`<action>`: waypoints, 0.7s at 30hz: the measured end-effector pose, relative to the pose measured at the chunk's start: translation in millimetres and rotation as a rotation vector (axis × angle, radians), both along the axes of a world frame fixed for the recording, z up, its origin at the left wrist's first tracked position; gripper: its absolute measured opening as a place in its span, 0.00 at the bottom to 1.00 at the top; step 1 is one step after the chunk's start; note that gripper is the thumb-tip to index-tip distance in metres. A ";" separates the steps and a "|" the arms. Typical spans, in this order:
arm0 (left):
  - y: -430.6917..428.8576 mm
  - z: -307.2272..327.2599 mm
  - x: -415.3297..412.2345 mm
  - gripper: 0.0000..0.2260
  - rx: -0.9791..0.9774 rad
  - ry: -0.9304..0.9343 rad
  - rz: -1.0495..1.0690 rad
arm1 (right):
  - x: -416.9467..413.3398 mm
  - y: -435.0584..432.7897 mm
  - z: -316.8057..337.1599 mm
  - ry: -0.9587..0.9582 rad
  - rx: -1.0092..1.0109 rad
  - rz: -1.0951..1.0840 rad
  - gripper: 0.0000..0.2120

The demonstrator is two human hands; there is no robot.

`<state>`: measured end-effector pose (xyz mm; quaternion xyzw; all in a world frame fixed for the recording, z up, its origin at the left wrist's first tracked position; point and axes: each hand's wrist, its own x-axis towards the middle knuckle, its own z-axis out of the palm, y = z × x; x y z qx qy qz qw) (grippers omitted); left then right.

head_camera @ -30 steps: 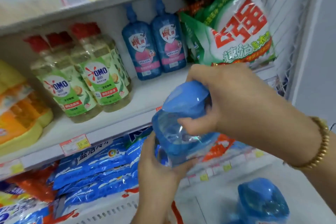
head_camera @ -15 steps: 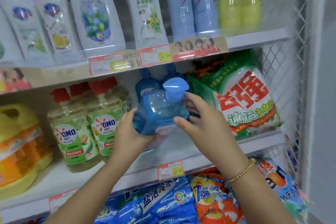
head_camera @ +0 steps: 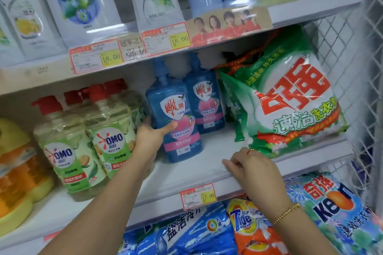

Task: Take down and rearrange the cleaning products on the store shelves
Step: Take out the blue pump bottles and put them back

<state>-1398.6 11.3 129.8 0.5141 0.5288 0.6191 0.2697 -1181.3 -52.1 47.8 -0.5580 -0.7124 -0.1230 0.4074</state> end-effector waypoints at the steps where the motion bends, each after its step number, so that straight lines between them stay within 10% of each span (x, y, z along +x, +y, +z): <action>1: 5.3 -2.5 -2.1 0.22 0.002 0.007 -0.003 | -1.2 2.2 -4.6 0.022 0.018 0.007 0.15; 16: -26.7 -27.5 24.5 0.25 0.061 0.398 0.245 | 26.5 -38.3 -0.3 0.383 -0.106 0.278 0.10; 21: -147.2 -82.3 78.4 0.09 0.095 0.414 -0.203 | 90.1 -116.7 -36.3 0.236 -0.445 0.285 0.13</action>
